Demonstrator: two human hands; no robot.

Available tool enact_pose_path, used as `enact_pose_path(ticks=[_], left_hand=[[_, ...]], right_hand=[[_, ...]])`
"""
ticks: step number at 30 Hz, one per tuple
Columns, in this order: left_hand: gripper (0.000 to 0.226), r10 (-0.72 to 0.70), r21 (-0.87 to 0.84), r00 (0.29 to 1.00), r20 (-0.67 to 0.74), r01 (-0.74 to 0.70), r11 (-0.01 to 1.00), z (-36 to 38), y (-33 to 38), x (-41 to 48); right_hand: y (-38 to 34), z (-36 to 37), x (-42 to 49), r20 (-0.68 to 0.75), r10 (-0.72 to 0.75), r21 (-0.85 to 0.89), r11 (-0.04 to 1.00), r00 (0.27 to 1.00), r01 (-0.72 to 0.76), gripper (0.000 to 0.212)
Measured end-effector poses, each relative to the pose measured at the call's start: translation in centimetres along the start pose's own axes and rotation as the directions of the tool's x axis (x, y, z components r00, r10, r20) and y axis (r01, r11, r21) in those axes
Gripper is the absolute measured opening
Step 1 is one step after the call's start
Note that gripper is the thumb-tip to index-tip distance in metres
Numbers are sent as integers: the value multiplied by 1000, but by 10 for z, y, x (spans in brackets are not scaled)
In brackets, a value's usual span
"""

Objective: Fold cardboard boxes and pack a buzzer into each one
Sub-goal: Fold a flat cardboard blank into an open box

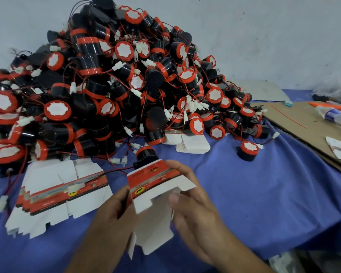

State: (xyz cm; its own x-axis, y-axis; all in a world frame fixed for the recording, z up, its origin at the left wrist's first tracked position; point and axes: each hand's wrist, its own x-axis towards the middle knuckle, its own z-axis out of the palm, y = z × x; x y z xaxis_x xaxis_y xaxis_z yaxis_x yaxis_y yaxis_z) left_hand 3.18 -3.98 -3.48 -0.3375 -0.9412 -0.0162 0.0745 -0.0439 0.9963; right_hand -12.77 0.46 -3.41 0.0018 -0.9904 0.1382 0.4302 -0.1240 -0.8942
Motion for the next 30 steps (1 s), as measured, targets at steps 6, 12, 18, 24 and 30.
enact_pose_path(ticks=[6,12,18,24,30], left_hand=[[87,-10,99,923,386,-31,995,-10,6,-10],[55,123,-23,980,158,-121,992,-4,-1,-4],[43,100,-126,993,69,-91,988,-8,-4,1],[43,-20,-205,1000,22,24,978,-11,-9,7],[61,25,-2,966,257,-25,1000,-13,-5,-2]], right_hand=[[1,-1,2,-156,-4,-200,979,988,-28,44],[7,4,0,-81,15,-230,973,997,-33,41],[6,6,0,-85,52,-268,961,995,-73,52],[14,7,-1,-48,3,-348,937,999,-20,58],[14,2,3,-120,-28,-311,950,992,-11,46]])
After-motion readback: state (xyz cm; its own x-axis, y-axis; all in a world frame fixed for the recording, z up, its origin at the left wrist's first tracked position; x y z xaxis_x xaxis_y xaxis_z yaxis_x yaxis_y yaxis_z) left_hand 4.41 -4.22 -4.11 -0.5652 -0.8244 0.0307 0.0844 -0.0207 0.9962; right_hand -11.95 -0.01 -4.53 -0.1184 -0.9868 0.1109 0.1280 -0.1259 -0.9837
